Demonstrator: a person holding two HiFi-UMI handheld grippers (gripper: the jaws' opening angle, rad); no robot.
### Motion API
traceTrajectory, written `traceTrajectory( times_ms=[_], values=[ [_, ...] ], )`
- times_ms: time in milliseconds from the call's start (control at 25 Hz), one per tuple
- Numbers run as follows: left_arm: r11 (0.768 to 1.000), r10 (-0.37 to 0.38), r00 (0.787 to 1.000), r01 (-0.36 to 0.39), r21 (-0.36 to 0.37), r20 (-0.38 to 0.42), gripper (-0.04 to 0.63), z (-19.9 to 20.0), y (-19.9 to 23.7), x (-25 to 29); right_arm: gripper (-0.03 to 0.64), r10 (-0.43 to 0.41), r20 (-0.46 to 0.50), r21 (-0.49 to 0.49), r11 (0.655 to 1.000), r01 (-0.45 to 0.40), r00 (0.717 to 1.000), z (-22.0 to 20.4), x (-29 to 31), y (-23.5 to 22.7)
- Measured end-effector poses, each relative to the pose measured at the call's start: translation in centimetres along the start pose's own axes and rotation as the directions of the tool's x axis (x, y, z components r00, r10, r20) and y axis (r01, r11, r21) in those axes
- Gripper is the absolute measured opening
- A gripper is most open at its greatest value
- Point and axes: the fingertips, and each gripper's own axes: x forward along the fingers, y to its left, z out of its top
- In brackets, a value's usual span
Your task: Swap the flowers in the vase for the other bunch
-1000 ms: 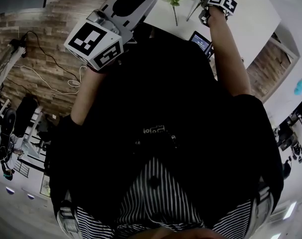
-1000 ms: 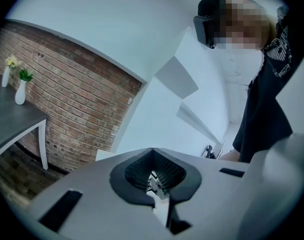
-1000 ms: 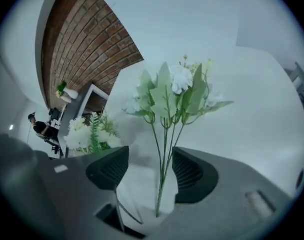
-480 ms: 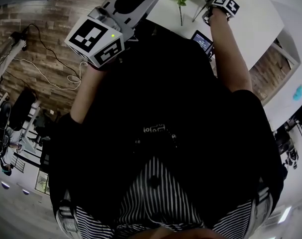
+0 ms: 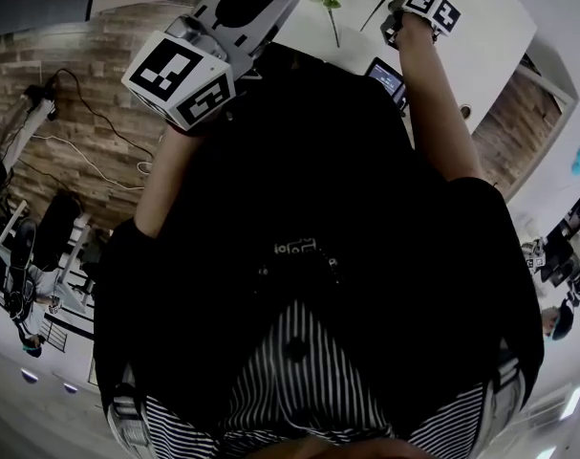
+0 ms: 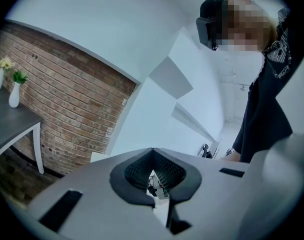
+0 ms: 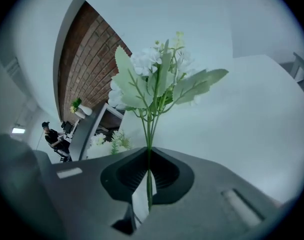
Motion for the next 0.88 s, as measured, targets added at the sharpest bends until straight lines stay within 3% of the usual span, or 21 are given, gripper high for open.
traceTrajectory(
  times_ms=[240, 440, 680, 880],
  values=[
    [0.996, -0.08, 0.997, 0.081, 0.043, -0.024, 0.006, 0.3, -1.5, 2.3, 0.014, 0.155, 0.121, -0.11, 0.984, -0.142, 0.981, 2.5, -4.2, 4.5],
    [0.984, -0.152, 0.987, 0.155, 0.083, -0.045, 0.006, 0.4, -4.4, 5.0, 0.014, 0.229, 0.237, -0.195, 0.963, -0.185, 0.944, 4.1, -10.2, 4.9],
    [0.967, -0.224, 0.971, 0.232, 0.103, -0.084, 0.006, 0.4, -7.8, 7.9, 0.014, 0.239, 0.4, -0.261, 0.955, -0.141, 0.885, 5.6, -17.3, 2.7],
    [0.951, -0.271, 0.955, 0.285, 0.119, -0.122, 0.006, -0.2, -9.4, 9.6, 0.014, 0.262, 0.515, -0.348, 0.934, -0.08, 0.816, 5.2, -20.8, 1.1]
  ],
)
